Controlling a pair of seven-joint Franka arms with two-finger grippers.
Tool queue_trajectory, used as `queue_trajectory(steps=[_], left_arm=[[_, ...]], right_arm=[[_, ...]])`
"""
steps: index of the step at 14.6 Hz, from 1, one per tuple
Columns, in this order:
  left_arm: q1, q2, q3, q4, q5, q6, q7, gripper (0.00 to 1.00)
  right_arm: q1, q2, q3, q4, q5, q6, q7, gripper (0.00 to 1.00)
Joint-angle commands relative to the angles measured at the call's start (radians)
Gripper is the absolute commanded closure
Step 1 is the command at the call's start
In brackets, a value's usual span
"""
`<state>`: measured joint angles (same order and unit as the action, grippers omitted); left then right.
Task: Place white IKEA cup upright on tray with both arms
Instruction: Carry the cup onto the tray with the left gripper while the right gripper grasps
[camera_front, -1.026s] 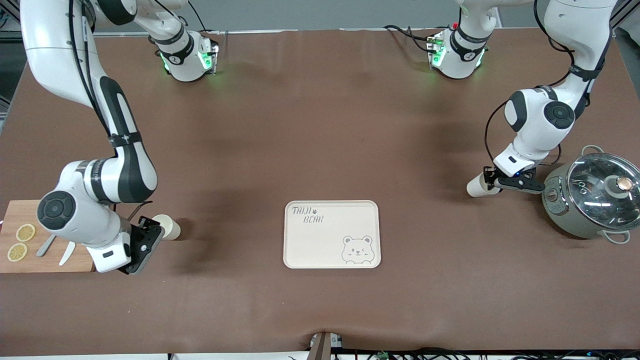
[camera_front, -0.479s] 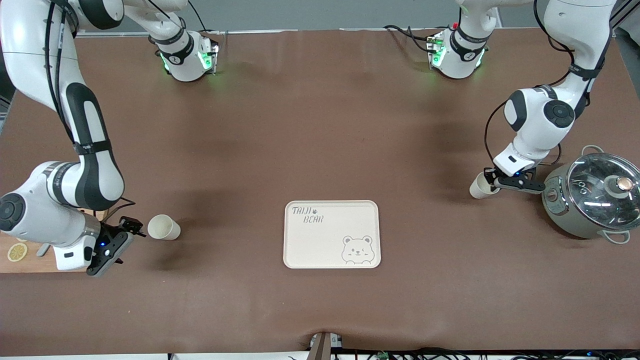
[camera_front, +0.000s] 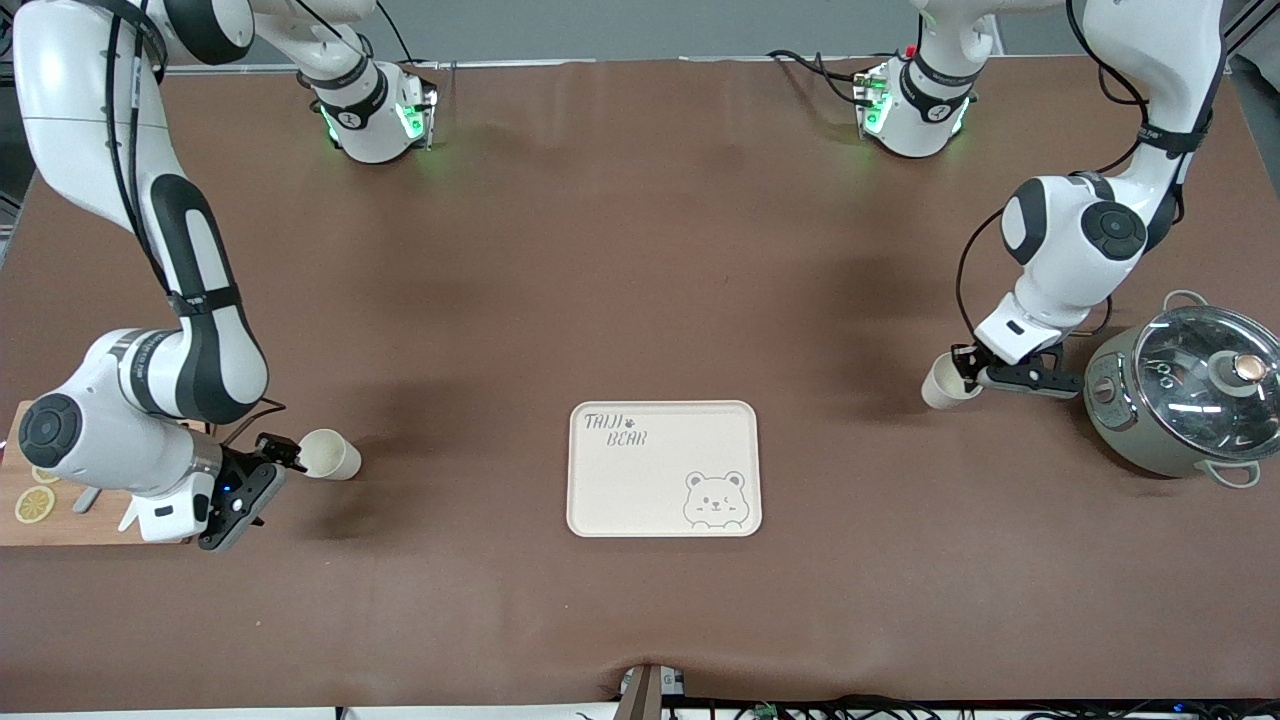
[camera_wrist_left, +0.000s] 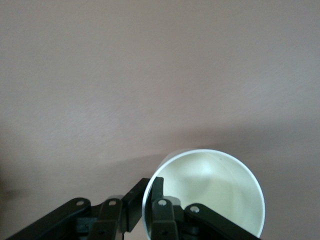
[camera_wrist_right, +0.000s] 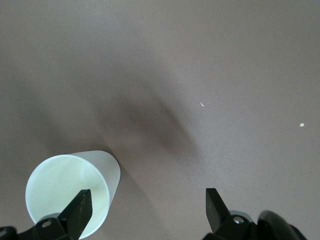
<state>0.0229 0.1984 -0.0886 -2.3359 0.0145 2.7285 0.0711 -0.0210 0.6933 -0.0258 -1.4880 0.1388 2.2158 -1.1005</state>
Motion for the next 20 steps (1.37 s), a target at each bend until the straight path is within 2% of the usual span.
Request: queue_trajectory(steps=[1, 4, 7, 12, 16, 20], left_arm=[[0.005, -0.005, -0.062, 0.113, 0.005, -0.151, -0.126, 1.0], [0.0, 0.035, -0.115, 0.242, 0.005, -0.268, -0.244, 1.0], [-0.015, 0.104, -0.157, 0.352, 0.019, -0.322, -0.37, 1.0], [-0.122, 0.193, -0.155, 0.435, 0.048, -0.328, -0.557, 1.0], [-0.198, 0.266, -0.16, 0.524, 0.168, -0.332, -0.793, 1.0], [-0.261, 0.349, -0.155, 0.665, 0.189, -0.438, -0.879, 1.0]], right_arm=[[-0.002, 0.008, 0.003, -0.003, -0.015, 0.018, -0.036, 0.0], [-0.002, 0.015, 0.003, -0.006, -0.015, 0.018, -0.041, 0.0], [0.003, 0.015, 0.003, -0.017, -0.015, 0.019, -0.058, 0.0], [0.013, 0.011, 0.004, -0.052, -0.013, 0.012, -0.059, 0.0], [0.015, 0.012, 0.004, -0.072, -0.013, 0.034, -0.058, 0.0], [0.018, 0.014, 0.004, -0.095, -0.012, 0.076, -0.058, 0.0]])
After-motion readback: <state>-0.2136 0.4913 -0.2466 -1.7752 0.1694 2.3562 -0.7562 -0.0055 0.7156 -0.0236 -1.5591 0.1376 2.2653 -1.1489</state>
